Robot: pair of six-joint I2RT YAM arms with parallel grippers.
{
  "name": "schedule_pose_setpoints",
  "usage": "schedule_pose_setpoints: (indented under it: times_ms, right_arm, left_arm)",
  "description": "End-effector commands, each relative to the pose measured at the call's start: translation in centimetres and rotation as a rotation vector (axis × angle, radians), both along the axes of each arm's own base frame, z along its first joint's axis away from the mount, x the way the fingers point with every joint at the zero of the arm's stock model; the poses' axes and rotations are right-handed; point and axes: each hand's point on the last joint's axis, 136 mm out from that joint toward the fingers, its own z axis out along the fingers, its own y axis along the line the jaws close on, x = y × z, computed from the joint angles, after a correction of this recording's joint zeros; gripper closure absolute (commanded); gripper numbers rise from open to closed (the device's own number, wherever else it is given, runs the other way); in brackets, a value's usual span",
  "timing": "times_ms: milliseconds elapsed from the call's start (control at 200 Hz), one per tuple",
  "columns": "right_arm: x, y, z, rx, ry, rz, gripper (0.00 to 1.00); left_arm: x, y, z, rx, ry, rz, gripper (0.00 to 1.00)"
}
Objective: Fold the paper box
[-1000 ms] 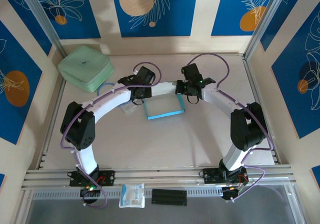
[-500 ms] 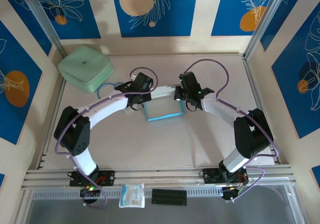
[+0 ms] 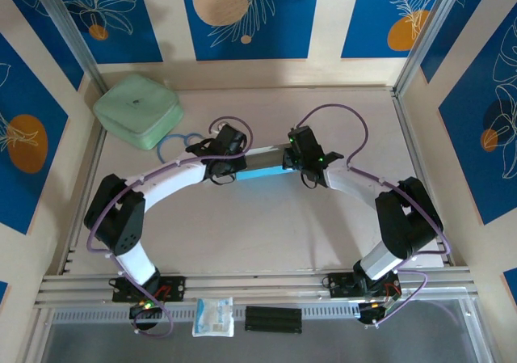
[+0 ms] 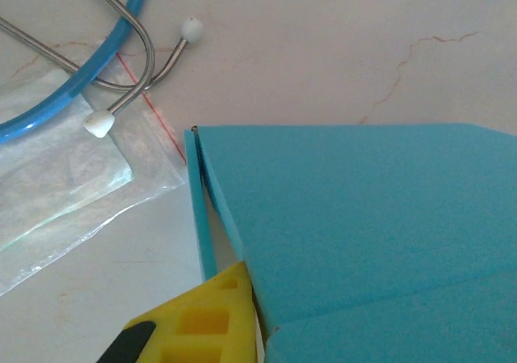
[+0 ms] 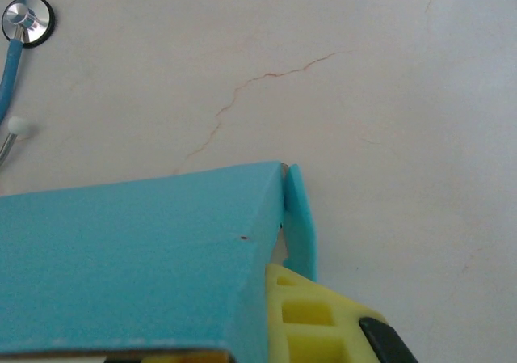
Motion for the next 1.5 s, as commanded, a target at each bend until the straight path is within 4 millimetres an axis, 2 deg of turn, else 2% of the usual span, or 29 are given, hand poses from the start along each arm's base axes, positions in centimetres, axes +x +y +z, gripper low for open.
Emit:
schedule_pose_setpoints:
  times_ms: [0, 90, 195, 455, 635, 730, 835, 955, 1091, 1216, 1261, 1321, 1496]
  right_arm:
    - [-2.4, 1.0, -1.8, 0.011, 0.061, 0.052, 1.00]
    - [-3.1, 1.1, -2.4, 0.007, 0.064, 0.061, 1.00]
    - [-3.8, 1.0, -3.3, -0.018, 0.065, 0.064, 1.00]
    - [-5.0, -0.4, -5.7, -0.083, 0.092, 0.036, 1.00]
    - [-5.4, -0.3, -6.7, -0.099, 0.113, 0.047, 1.00]
    - [-5.4, 0.0, -6.8, -0.109, 0.119, 0.060, 1.00]
    - [-6.0, 0.4, -6.5, -0.120, 0.114, 0.078, 1.00]
    - [-6.6, 0.1, -6.1, -0.125, 0.117, 0.081, 0.97]
    - [-7.6, -0.4, -5.4, -0.134, 0.113, 0.098, 0.95]
    - [-8.4, -0.7, -4.7, -0.142, 0.117, 0.127, 0.86]
    - [-8.8, -0.8, -4.4, -0.144, 0.120, 0.140, 0.70]
    - [-9.1, -0.9, -3.8, -0.147, 0.115, 0.155, 0.57]
    - [-10.5, -2.0, -1.9, -0.142, 0.107, 0.163, 0.56]
  left_arm:
    - [-2.7, -1.9, -1.9, -0.055, 0.122, -0.069, 0.90]
    - [-3.7, -1.8, -2.6, -0.059, 0.144, -0.083, 0.85]
    - [-4.9, -1.8, -3.1, -0.070, 0.164, -0.106, 0.75]
    - [-7.1, 0.2, -2.5, -0.045, 0.131, -0.097, 0.53]
    - [-8.5, 1.5, -0.7, -0.052, 0.080, -0.086, 0.45]
    - [-9.3, 2.0, 1.0, -0.072, 0.033, -0.086, 0.43]
    - [-9.9, 3.7, 2.2, -0.066, 0.001, -0.024, 0.42]
    - [-9.1, 5.9, 2.4, -0.032, -0.010, 0.066, 0.40]
    - [-7.0, 6.1, 1.5, -0.038, 0.013, 0.072, 0.38]
    - [-4.5, 5.5, 0.9, -0.092, 0.027, 0.044, 0.36]
    - [-3.6, 5.3, 1.2, -0.097, 0.010, 0.029, 0.36]
    - [-2.4, 4.8, 1.9, -0.105, -0.029, 0.001, 0.36]
    - [-1.1, 2.9, 4.0, -0.192, -0.099, -0.068, 0.35]
